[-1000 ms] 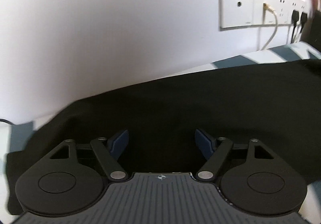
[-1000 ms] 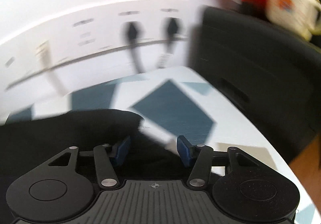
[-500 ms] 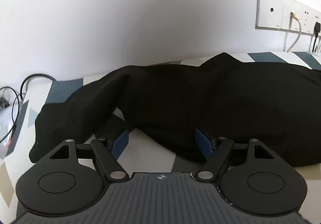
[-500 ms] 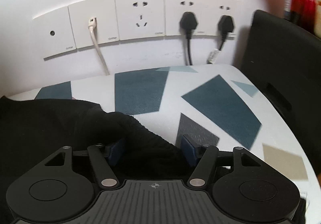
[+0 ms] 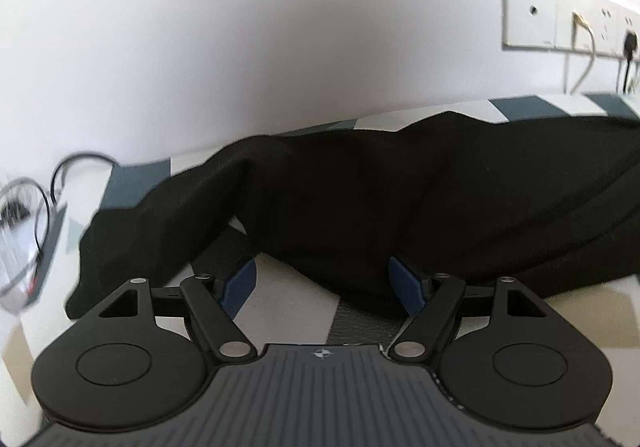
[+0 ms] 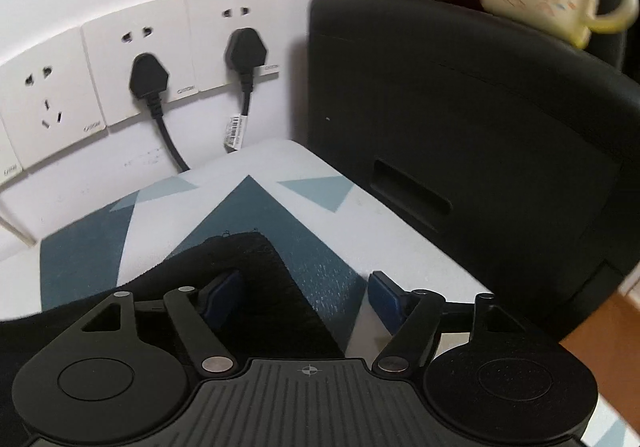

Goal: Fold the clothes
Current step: 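Move both grippers over the spread black garment on the bed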

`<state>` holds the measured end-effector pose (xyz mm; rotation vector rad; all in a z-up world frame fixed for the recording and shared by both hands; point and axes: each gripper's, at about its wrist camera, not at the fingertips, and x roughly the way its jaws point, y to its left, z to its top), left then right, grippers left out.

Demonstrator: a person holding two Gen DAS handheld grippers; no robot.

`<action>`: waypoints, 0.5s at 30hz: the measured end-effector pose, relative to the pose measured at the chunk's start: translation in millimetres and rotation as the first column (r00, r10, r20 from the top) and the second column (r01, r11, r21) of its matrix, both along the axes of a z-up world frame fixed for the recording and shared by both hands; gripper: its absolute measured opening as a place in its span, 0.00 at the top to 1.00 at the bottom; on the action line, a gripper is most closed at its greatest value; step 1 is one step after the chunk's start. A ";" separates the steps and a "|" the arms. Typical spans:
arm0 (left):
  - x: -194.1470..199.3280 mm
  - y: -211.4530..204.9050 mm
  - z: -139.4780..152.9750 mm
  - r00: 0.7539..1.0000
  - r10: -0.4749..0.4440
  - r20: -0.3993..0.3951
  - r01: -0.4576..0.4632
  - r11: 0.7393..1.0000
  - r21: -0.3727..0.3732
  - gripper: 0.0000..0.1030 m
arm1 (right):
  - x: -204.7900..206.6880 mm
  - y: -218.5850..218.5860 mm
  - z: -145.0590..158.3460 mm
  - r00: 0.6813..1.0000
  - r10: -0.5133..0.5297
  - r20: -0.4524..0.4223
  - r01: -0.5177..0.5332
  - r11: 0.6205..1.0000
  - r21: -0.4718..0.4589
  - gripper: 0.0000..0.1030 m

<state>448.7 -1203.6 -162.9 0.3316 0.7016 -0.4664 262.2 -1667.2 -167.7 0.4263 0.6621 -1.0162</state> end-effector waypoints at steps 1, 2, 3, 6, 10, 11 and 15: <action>1.6 0.7 0.1 1.000 0.001 -0.009 -0.001 1.000 -0.009 0.26 | 1.6 -3.3 1.6 1.000 0.000 -0.012 0.000 1.000 0.010 0.32; 3.4 1.6 0.8 1.000 0.002 -0.020 -0.002 1.000 -0.014 0.26 | 2.3 -7.0 3.5 1.000 -0.015 -0.016 0.015 0.999 0.031 0.29; 5.9 3.2 1.9 0.999 0.003 -0.041 -0.004 1.000 -0.026 0.26 | 2.6 -7.7 7.6 0.999 -0.040 -0.015 0.041 0.998 0.048 0.31; 1.8 16.3 7.9 0.997 0.015 -0.075 -0.020 0.998 -0.058 0.26 | 8.7 16.7 29.0 0.999 -0.047 0.001 0.047 0.999 0.006 0.34; -29.4 45.3 11.5 1.000 0.004 -0.005 -0.005 1.000 -0.025 0.26 | 27.4 99.2 36.0 0.976 0.218 0.025 -0.218 0.976 -0.006 0.29; -35.2 55.2 12.0 1.000 0.005 0.002 -0.005 1.000 -0.017 0.26 | 33.7 122.2 33.0 0.957 0.289 0.028 -0.290 0.957 0.022 0.29; -35.7 103.5 17.5 0.995 0.098 0.013 -0.097 0.995 -0.016 0.26 | 64.4 213.1 22.7 0.853 0.521 0.022 -0.521 0.849 0.086 0.22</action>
